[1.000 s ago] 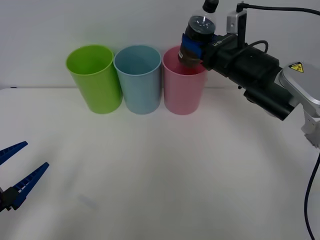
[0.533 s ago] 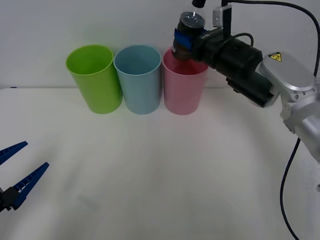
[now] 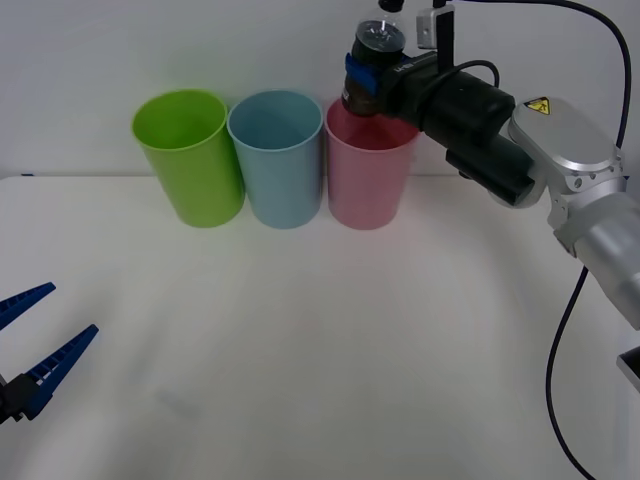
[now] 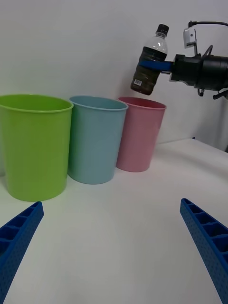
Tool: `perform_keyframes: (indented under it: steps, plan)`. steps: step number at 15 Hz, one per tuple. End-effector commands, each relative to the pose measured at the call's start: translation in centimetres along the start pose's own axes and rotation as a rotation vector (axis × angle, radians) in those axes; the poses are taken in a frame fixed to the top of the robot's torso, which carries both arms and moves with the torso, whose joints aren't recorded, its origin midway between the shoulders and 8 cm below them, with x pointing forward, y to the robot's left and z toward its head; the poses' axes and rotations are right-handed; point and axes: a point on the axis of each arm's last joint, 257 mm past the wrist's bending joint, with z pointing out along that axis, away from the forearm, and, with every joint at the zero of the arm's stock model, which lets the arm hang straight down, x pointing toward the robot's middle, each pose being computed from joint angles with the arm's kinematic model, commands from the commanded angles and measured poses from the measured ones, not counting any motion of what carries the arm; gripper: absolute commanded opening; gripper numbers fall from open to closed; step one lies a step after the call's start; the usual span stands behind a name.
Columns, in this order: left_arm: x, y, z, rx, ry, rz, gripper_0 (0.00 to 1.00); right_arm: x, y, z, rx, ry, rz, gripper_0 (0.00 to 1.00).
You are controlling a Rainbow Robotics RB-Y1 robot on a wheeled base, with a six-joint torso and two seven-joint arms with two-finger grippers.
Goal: Grasp the object on the table and drop it into the matching bin: aluminum can to the light blue bin, PET bottle to the pink bin.
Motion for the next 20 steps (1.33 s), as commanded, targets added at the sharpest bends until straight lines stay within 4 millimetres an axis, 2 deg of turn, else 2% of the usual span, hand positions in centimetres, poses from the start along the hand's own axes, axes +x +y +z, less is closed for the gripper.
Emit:
perform_keyframes:
  steps: [1, 7, 8, 9, 10, 15, 17, 20]
  plan:
    - [0.0, 0.0, 0.0, 0.0, 0.0, 0.0, 1.0, 0.0, -0.1, 0.0, 0.001, 0.0, -0.003, 0.0]
    - [0.0, 0.0, 0.0, 0.0, 0.0, 0.0, 1.0, 0.1, -0.2, -0.1, 0.002, 0.002, -0.007, 0.0]
    - [0.0, 0.0, 0.0, 0.0, 0.0, 0.0, 1.0, 0.1, -0.2, -0.1, 0.002, 0.003, -0.011, 0.07]
    - [0.0, 0.0, 0.0, 0.0, 0.0, 0.0, 1.0, 0.1, -0.2, -0.1, 0.002, 0.003, -0.015, 0.46]
    - [0.0, 0.0, 0.0, 0.0, 0.0, 0.0, 1.0, 0.1, -0.3, -0.2, -0.001, 0.004, -0.024, 1.0]
    - [0.0, 0.0, 0.0, 0.0, 0.0, 0.0, 1.0, 0.3, 0.2, -1.4, -0.065, 0.016, -0.011, 1.0]
    - [0.0, 0.0, 0.0, 0.0, 0.0, 0.0, 1.0, 0.2, 0.1, -2.7, -0.075, 0.009, -0.017, 1.0]
    - [0.0, 0.0, 0.0, 0.0, 0.0, 0.0, 1.0, 0.1, 0.6, -5.6, -0.099, -0.002, -0.029, 1.0]
